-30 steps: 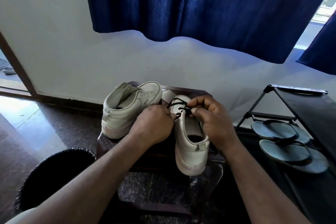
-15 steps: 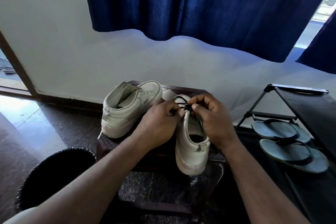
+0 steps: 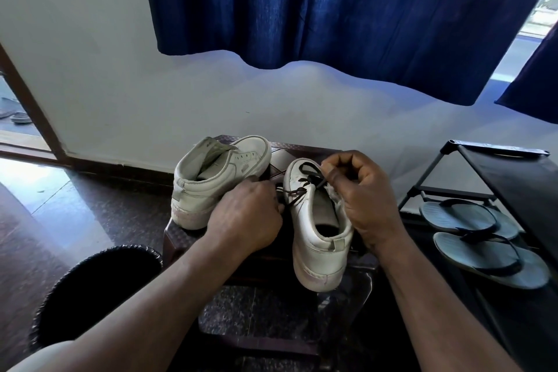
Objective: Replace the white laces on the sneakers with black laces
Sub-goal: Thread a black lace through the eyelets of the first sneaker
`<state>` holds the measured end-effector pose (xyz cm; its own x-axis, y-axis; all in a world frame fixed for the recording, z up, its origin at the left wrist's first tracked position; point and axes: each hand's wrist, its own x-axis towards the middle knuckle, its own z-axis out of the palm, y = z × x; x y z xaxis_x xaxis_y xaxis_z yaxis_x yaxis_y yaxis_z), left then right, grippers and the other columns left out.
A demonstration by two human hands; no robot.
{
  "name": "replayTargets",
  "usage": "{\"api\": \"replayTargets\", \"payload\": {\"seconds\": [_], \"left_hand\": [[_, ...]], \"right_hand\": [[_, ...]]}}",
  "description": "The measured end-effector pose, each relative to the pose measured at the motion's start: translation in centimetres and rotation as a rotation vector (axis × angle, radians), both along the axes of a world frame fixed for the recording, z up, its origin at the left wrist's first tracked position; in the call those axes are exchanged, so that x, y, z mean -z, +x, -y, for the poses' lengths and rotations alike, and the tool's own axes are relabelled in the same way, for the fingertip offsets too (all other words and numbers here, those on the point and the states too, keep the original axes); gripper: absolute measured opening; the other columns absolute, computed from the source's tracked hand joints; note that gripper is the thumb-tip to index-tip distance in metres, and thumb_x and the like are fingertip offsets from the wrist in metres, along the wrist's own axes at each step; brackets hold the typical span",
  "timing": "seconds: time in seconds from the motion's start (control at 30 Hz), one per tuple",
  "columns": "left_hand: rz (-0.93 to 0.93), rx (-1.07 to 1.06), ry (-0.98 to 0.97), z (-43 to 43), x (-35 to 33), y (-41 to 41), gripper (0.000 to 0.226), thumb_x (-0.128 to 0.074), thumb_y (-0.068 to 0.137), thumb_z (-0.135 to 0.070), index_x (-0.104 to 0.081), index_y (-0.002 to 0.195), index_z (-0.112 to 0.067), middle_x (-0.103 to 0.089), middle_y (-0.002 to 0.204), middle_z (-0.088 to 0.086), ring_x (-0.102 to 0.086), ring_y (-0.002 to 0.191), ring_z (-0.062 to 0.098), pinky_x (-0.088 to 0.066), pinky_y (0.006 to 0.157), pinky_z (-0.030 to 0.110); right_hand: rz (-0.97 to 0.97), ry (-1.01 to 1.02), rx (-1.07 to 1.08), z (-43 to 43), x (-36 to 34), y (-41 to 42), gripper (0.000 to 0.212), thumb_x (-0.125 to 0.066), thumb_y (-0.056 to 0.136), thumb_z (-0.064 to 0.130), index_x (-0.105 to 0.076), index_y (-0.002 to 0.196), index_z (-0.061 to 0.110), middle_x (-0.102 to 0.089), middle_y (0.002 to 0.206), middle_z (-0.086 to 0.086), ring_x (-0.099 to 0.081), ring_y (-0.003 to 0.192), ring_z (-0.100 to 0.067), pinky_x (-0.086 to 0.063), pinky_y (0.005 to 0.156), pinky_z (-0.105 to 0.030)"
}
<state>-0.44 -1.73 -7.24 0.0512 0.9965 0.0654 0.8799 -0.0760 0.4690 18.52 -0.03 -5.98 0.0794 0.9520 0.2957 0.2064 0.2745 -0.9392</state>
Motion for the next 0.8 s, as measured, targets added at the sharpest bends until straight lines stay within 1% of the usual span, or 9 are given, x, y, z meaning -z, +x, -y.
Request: {"api": "replayTargets", "payload": {"seconds": [0.07, 0.17, 0.3, 0.43, 0.53, 0.6, 0.63, 0.73, 0.8], "left_hand": [[0.164, 0.033, 0.074, -0.1, -0.2, 0.0, 0.008, -0.064, 0.098, -0.033, -0.068, 0.095, -0.026, -0.067, 0.100, -0.007, -0.063, 0.094, 0.017, -0.049, 0.080, 0.031], [0.481, 0.021, 0.004, -0.3, -0.6, 0.3, 0.014, -0.063, 0.101, -0.038, -0.070, 0.093, -0.029, -0.068, 0.083, -0.013, -0.059, 0.073, 0.002, -0.041, 0.064, 0.018], [0.689, 0.050, -0.127, -0.7, -0.2, 1.1, 0.017, -0.066, 0.100, -0.038, -0.071, 0.088, -0.026, -0.063, 0.071, -0.014, -0.052, 0.062, 0.002, -0.043, 0.065, 0.023], [0.869, 0.035, -0.297, -1.4, 0.3, 1.4, 0.019, -0.072, 0.097, -0.033, -0.071, 0.083, -0.020, -0.067, 0.077, -0.006, -0.057, 0.074, 0.011, -0.047, 0.076, 0.031], [0.673, 0.010, -0.298, -1.9, 0.3, 0.9, 0.019, -0.069, 0.099, -0.030, -0.071, 0.084, -0.018, -0.064, 0.074, -0.006, -0.057, 0.074, 0.013, -0.046, 0.066, 0.019], [0.403, 0.004, -0.240, -1.4, 0.3, 0.6, 0.019, -0.064, 0.100, -0.027, -0.073, 0.093, -0.012, -0.068, 0.082, 0.000, -0.062, 0.081, 0.022, -0.049, 0.068, 0.024], [0.372, -0.002, -0.229, -1.1, 0.4, 0.5, 0.019, -0.064, 0.099, -0.024, -0.073, 0.096, -0.008, -0.071, 0.085, 0.002, -0.065, 0.084, 0.025, -0.050, 0.070, 0.025], [0.626, -0.026, -0.238, -0.9, 0.5, 0.2, 0.013, -0.068, 0.098, -0.020, -0.071, 0.086, -0.016, -0.063, 0.063, -0.014, -0.056, 0.066, 0.014, -0.043, 0.059, 0.022], [0.732, -0.019, -0.191, -1.4, 0.3, 0.0, 0.014, -0.067, 0.100, -0.029, -0.070, 0.087, -0.024, -0.061, 0.064, -0.016, -0.053, 0.063, 0.008, -0.044, 0.062, 0.025]], "right_hand": [[-0.108, 0.003, -0.010, 0.1, -0.7, 0.1, 0.008, -0.071, 0.095, 0.005, -0.071, 0.091, 0.012, -0.071, 0.080, 0.003, -0.063, 0.075, -0.008, -0.052, 0.073, -0.024], [-0.284, 0.041, -0.048, 0.4, -1.7, 0.5, 0.009, -0.066, 0.097, 0.003, -0.069, 0.092, 0.009, -0.065, 0.075, 0.002, -0.059, 0.070, -0.006, -0.050, 0.069, -0.019], [-0.515, 0.061, -0.165, 0.8, -2.7, 0.6, 0.004, -0.069, 0.091, 0.016, -0.071, 0.089, 0.019, -0.067, 0.083, 0.006, -0.058, 0.077, -0.008, -0.043, 0.074, -0.024], [-0.646, 0.069, -0.229, 0.5, -2.8, 1.0, 0.005, -0.067, 0.091, 0.017, -0.068, 0.097, 0.018, -0.065, 0.085, 0.007, -0.060, 0.080, -0.007, -0.039, 0.075, -0.028], [-0.666, 0.067, -0.236, 0.4, -2.8, 1.2, 0.007, -0.063, 0.095, 0.013, -0.067, 0.099, 0.018, -0.064, 0.084, 0.007, -0.060, 0.081, -0.006, -0.038, 0.075, -0.028], [-0.645, 0.063, -0.218, 0.5, -2.7, 1.3, 0.008, -0.063, 0.095, 0.012, -0.067, 0.100, 0.018, -0.065, 0.084, 0.007, -0.061, 0.082, -0.006, -0.039, 0.075, -0.027], [-0.624, 0.061, -0.208, 0.5, -2.7, 1.2, 0.008, -0.064, 0.095, 0.012, -0.067, 0.099, 0.018, -0.065, 0.084, 0.007, -0.061, 0.082, -0.007, -0.039, 0.075, -0.027], [-0.543, 0.046, -0.198, 0.7, -2.9, 0.9, 0.008, -0.069, 0.092, 0.015, -0.069, 0.098, 0.019, -0.067, 0.085, 0.007, -0.061, 0.084, -0.008, -0.039, 0.076, -0.027], [-0.515, 0.038, -0.195, 0.9, -2.9, 0.6, 0.008, -0.070, 0.090, 0.016, -0.069, 0.097, 0.019, -0.067, 0.084, 0.007, -0.060, 0.083, -0.008, -0.040, 0.076, -0.026]]}}
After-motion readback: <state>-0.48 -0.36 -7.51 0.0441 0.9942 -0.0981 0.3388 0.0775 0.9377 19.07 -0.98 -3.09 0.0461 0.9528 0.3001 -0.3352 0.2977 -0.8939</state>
